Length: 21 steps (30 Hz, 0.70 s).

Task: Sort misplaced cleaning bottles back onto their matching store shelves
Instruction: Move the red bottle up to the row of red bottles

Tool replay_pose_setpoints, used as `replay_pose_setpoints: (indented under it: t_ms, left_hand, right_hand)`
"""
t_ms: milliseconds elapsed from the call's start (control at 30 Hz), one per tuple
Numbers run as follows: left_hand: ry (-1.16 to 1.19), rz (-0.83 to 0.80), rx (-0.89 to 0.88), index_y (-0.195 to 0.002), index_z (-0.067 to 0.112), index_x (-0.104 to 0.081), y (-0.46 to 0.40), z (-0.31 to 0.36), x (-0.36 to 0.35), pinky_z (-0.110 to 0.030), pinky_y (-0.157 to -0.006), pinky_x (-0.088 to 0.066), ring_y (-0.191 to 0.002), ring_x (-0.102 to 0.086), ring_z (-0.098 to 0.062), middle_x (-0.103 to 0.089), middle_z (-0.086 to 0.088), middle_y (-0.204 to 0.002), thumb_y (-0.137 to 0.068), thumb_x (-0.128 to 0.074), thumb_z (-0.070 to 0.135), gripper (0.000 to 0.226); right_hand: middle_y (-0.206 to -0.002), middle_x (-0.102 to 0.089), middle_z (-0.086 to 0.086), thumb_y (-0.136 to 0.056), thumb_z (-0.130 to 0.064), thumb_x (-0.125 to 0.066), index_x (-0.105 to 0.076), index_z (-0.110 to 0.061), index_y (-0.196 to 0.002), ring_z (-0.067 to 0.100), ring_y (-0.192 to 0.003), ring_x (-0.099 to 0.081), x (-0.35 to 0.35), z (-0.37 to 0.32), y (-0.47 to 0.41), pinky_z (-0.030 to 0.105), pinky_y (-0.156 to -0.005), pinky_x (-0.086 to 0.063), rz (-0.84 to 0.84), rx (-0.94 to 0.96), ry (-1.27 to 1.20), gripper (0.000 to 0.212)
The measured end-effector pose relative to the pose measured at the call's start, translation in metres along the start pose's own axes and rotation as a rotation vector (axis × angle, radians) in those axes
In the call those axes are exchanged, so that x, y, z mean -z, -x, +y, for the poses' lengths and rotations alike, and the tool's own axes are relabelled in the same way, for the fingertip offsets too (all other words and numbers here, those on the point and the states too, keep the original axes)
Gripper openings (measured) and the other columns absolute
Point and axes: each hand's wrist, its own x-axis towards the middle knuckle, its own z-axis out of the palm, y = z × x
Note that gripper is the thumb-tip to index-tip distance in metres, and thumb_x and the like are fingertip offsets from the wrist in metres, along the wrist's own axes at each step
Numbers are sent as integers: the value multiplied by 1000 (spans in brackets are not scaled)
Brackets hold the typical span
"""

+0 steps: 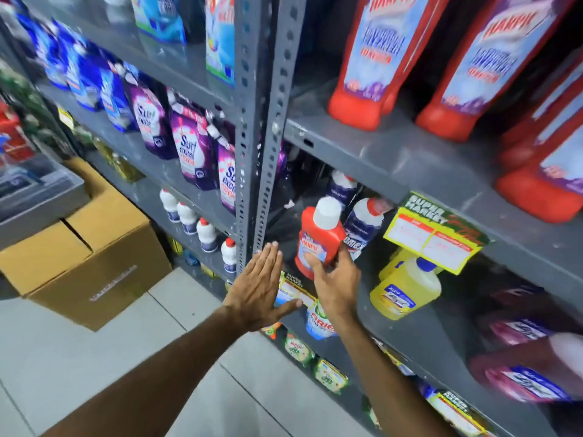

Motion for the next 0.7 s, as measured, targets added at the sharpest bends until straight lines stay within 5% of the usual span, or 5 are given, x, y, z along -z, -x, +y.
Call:
replay_pose_setpoints:
  t_ms: [167,267,367,500,700]
  left_hand:
    - [13,81,-48,-162,-8,-15,21,-8,83,-46,-130,-3,-163,-3,-35,-4,-25,-173,-97,-24,88,116]
    - [-26,161,-90,-160,-10,-22,17,-8,133,-46,-129,-6,-162,-11,-38,-14,-28,-171,-98,-27,86,115]
    - [-65,278,-156,-160,-11,-23,3,-4,181,-45,-130,-8,-161,-15,-38,-16,-29,-171,-99,-32,84,113]
    - [-69,380,-206,-163,-8,-14,-15,5,239,-45,-132,-6,-164,-3,-33,-6,-25,-174,-99,-32,84,114]
    - [-117,362,-182,-164,-5,-1,-44,17,286,-47,-133,-6,-163,12,-30,9,-24,-174,-98,-17,87,114]
  right_hand:
    - [-105,-81,-7,-85,-31,-83,-70,-24,-121,12,-95,-78,34,-50,31,38,-88,-62,34,46,6,38]
    - [-95,-79,-15,-81,-32,-85,-72,-29,-111,0,-87,-75,51,-91,41,25,-83,-59,67,88,2,32]
    - [-88,-79,-14,-75,-34,-84,-70,-46,-103,1,-79,-76,66,-131,40,36,-79,-63,103,149,-27,33]
    - [-85,-80,-10,-74,-29,-88,-74,-28,-106,10,-77,-76,94,-174,22,40,-75,-62,182,251,33,35]
    - [-92,-82,-12,-76,-30,-89,-75,-26,-105,9,-84,-77,138,-232,-13,31,-82,-59,276,374,44,33]
